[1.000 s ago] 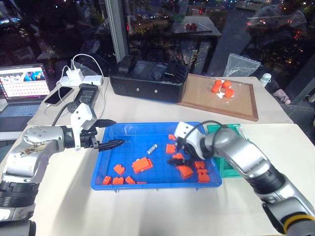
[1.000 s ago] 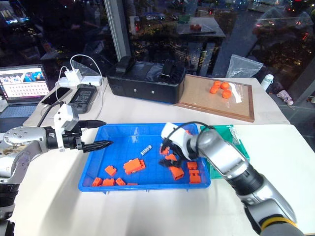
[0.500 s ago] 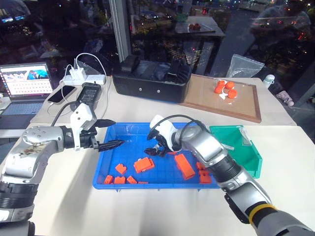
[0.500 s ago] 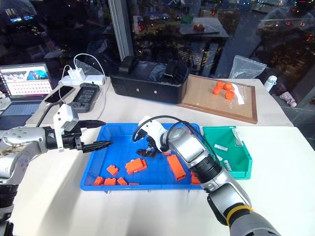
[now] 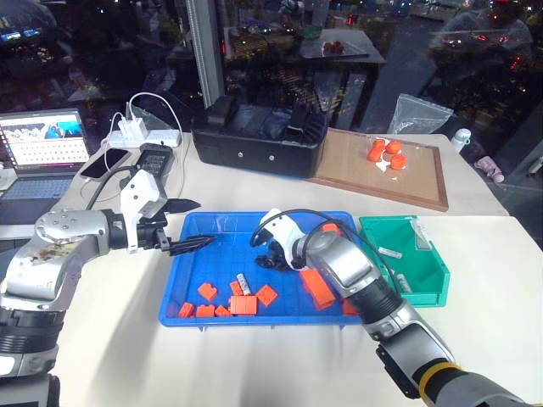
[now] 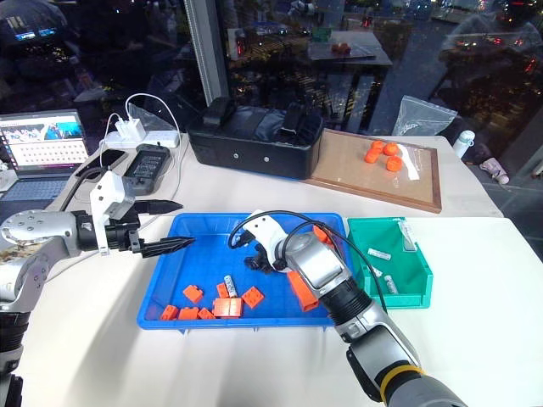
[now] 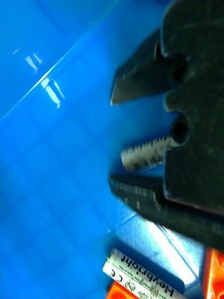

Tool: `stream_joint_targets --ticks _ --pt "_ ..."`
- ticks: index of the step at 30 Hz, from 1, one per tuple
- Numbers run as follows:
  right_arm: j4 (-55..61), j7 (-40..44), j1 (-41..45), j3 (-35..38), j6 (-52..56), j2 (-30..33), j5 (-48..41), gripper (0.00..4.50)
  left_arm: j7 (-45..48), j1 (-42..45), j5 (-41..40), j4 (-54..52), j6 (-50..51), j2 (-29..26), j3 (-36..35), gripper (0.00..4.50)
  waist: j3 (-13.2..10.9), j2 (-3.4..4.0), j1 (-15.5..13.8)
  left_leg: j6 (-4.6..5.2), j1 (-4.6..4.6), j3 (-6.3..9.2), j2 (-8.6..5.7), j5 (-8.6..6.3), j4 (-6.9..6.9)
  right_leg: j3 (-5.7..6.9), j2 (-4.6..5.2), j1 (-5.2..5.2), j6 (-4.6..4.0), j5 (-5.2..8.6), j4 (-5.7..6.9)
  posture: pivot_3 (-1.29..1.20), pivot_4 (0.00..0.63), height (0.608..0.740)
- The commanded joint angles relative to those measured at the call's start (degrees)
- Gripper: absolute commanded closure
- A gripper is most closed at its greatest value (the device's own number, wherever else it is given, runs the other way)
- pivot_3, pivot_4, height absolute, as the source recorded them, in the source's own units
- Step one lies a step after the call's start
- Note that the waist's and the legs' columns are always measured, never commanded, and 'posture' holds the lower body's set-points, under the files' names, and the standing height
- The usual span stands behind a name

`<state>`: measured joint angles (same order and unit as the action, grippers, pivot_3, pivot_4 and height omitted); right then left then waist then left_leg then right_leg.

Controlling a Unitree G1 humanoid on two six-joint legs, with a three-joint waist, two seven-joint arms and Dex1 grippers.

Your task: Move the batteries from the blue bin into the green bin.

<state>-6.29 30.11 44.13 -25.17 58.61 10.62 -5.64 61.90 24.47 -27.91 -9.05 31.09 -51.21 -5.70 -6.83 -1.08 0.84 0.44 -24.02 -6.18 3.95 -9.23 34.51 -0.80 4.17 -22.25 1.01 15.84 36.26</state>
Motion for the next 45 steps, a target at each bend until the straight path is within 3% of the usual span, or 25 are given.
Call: stream_joint_targets --ticks 1,3,14,18,26,31,35,37,38,45 --pt "1.6 0.45 -0.81 0.5 0.01 0.83 0.14 3.6 0.11 1.09 0.14 -0.31 -0.58 -0.21 -0.43 0.0 0.0 0.0 0.02 0.0 0.0 0.0 0.0 0.0 0.0 0.0 0.0 0.0 0.0 0.0 0.0 0.0 0.15 0.735" --pt "2.39 0.87 -0.75 0.9 -0.05 1.46 -0.12 4.22 0.11 1.19 0.26 -0.1 -0.77 0.02 -0.12 0.0 0.0 0.0 0.0 0.0 0.0 0.0 0.0 0.0 0.0 0.0 0.0 0.0 0.0 0.0 0.0 0.0 0.15 0.735" --pt "6.89 3.5 4.14 6.98 1.73 4.64 -2.41 4.25 0.45 2.44 0.87 1.2 -1.62 1.46 1.04 0.0 -0.01 0.0 -0.01 0.0 -0.06 0.0 -0.01 0.0 -0.02 -0.01 -0.01 -0.05 0.0 0.0 -0.01 0.0 0.15 0.735" --pt "11.51 7.27 6.88 10.48 5.29 11.26 -5.1 4.25 1.21 3.28 0.2 1.92 -2.13 2.37 1.26 0.0 -0.01 0.01 -0.21 0.0 -0.07 0.0 -0.01 0.0 -0.01 -0.01 0.0 -0.05 0.01 0.0 -0.03 0.0 0.15 0.735" --pt "17.16 17.87 2.86 15.11 6.02 39.39 -7.26 4.25 5.84 6.83 -4.69 2.76 -1.55 5.72 1.0 0.0 -0.03 0.0 -1.48 0.01 -0.19 -0.02 -0.1 -0.01 0.0 0.05 0.14 -0.05 0.06 0.0 -0.24 0.0 0.15 0.735" --pt "18.03 18.26 -3.84 17.55 7.1 45.73 -7.89 4.25 6.78 9.24 -4.99 4.44 -1.52 7.5 2.07 0.0 -0.03 0.0 -0.48 0.03 -0.08 -0.05 -0.04 -0.02 -0.1 -0.07 0.04 -0.04 0.02 0.01 -0.23 0.0 0.15 0.735" --pt "19.09 17.44 -8.7 17.45 7.05 45.76 -8.14 4.25 9.07 9.91 -6.49 4.3 0.28 7.77 2.35 0.0 -0.03 0.01 0.06 0.04 -0.04 -0.03 -0.04 -0.01 -0.11 -0.15 -0.03 -0.04 0.02 0.01 -0.19 0.0 0.15 0.735" --pt "18.06 16.14 -10.31 16.57 6.63 44.51 -7.44 3.21 11.21 9.72 -7.58 3.51 1.82 6.8 2.81 0.0 -0.03 0.01 0.03 0.04 -0.04 -0.02 -0.04 -0.01 -0.1 -0.17 -0.03 -0.04 0.03 0.02 -0.18 0.0 0.15 0.735" --pt "17.63 15.81 -10.73 16.45 6.56 44.11 -7.4 3.02 11.86 9.61 -7.95 3.18 2.39 6.48 2.93 0.0 -0.03 0.01 -0.01 0.04 -0.04 -0.02 -0.04 -0.01 -0.09 -0.16 -0.04 -0.03 0.04 0.02 -0.18 0.0 0.15 0.735" --pt "17.84 15.29 -4.08 17.01 5.56 42.17 -7.85 0.57 9.95 9.2 -2.97 6.48 0.6 3.66 2.38 0.0 -0.06 0.05 -0.13 0.04 -0.05 0.0 -0.05 -0.01 -0.01 -0.17 -0.04 -0.02 0.06 0.03 -0.18 0.0 0.15 0.735"
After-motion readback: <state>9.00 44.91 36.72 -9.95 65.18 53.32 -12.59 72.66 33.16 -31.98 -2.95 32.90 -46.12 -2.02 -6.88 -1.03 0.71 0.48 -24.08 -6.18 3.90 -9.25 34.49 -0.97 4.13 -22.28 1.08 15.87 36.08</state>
